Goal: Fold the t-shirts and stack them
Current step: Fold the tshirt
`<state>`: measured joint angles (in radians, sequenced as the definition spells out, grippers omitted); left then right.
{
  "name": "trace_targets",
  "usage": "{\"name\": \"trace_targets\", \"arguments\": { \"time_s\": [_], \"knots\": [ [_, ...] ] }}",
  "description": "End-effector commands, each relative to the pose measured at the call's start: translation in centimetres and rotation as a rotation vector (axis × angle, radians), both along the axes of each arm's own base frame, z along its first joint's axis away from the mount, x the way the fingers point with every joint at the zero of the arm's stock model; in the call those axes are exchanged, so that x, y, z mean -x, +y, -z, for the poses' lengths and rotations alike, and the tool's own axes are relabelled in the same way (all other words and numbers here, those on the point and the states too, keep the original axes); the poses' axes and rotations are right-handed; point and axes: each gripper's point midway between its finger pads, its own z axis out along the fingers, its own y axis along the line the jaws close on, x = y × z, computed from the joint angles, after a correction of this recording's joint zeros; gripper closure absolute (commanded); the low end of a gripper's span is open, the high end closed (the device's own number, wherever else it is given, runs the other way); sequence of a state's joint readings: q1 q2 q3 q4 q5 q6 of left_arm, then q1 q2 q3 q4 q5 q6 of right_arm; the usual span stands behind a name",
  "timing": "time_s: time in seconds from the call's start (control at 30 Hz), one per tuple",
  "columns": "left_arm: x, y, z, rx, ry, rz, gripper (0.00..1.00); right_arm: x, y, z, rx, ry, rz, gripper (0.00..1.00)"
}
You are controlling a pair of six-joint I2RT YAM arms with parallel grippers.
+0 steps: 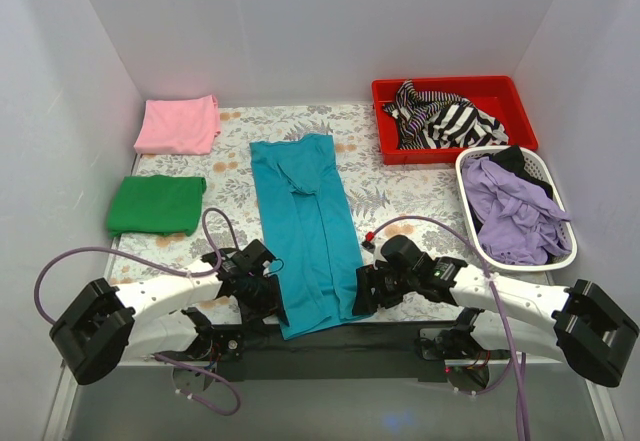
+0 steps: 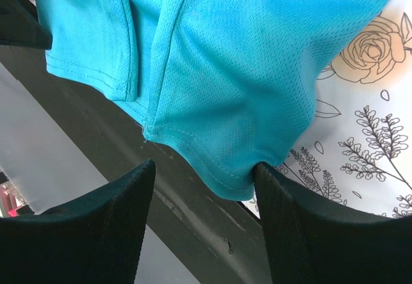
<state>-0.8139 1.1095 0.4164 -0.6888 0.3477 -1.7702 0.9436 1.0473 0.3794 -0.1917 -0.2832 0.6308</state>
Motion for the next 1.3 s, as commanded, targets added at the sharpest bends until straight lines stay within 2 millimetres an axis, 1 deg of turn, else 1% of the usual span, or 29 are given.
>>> {"name": "trace_targets", "arguments": {
  "time_s": [0.0,0.03,0.1,0.13,0.2,0.27,0.3,0.33,0.43,0.47,0.53,0.63,0.67,0.7,0.77,0.83,0.9,1.03,1.2,1.27],
  "knots": [
    [-0.8,-0.4,1.7,-0.009,-0.045,-0.013,0.48,0.7,-3.0,3.3,0.142,0.018,0.035,0.31],
    [-0.9,-0.6,1.7,-0.002,-0.049,-0.011,0.56,0.7,-3.0,3.4,0.141,0.022,0.036,0.32],
    [-1.0,-0.9,1.8,0.002,-0.048,-0.006,0.63,0.9,-3.0,3.6,0.142,0.032,0.034,0.33],
    [-1.1,-0.9,1.8,0.001,-0.048,-0.005,0.72,1.0,-3.1,3.7,0.143,0.034,0.035,0.35],
    [-1.3,-1.2,1.8,0.007,-0.054,0.001,0.75,1.3,-3.2,3.9,0.142,0.049,0.029,0.36],
    [-1.7,-1.6,1.7,0.005,-0.062,0.009,0.74,1.4,-3.3,4.0,0.145,0.053,0.030,0.36],
    [-1.8,-1.7,1.6,0.004,-0.065,0.013,0.71,1.4,-3.3,4.0,0.144,0.051,0.030,0.36],
    [-2.1,-2.0,1.4,0.007,-0.073,0.017,0.66,1.4,-3.4,4.0,0.144,0.050,0.029,0.34],
    [-2.6,-2.6,0.9,0.023,-0.087,0.033,0.61,1.4,-3.3,3.9,0.141,0.047,0.027,0.33],
    [-2.6,-2.8,0.8,0.030,-0.089,0.049,0.58,1.4,-3.4,4.0,0.144,0.047,0.027,0.32],
    [-2.6,-2.9,0.6,0.036,-0.090,0.059,0.55,1.5,-3.5,4.1,0.151,0.050,0.026,0.32],
    [-2.8,-3.4,-0.1,0.067,-0.105,0.079,0.55,1.4,-3.5,4.2,0.157,0.048,0.025,0.32],
    [-3.1,-4.0,-1.0,0.093,-0.121,0.085,0.54,1.4,-3.5,4.3,0.156,0.049,0.025,0.32],
    [-3.2,-3.8,-1.5,0.084,-0.124,0.090,0.54,1.4,-3.5,4.3,0.158,0.050,0.025,0.32],
    [-3.8,-4.4,-3.0,0.107,-0.157,0.096,0.54,1.5,-3.5,4.3,0.157,0.053,0.026,0.31],
    [-3.9,-3.9,-3.6,0.082,-0.167,0.098,0.54,1.4,-3.5,4.3,0.153,0.051,0.028,0.31],
    [-3.7,-4.1,-4.2,0.098,-0.162,0.106,0.54,1.4,-3.4,4.4,0.156,0.054,0.025,0.31],
    [-3.8,-4.1,-4.8,0.106,-0.177,0.107,0.54,1.4,-3.2,4.4,0.155,0.058,0.014,0.31],
    [-2.7,-3.4,-3.7,0.068,-0.110,0.119,0.54,1.2,-3.1,4.4,0.157,0.052,0.016,0.31],
    [-2.6,-3.3,-3.8,0.073,-0.111,0.121,0.54,1.3,-3.2,4.5,0.163,0.057,0.016,0.30]
  ]
}}
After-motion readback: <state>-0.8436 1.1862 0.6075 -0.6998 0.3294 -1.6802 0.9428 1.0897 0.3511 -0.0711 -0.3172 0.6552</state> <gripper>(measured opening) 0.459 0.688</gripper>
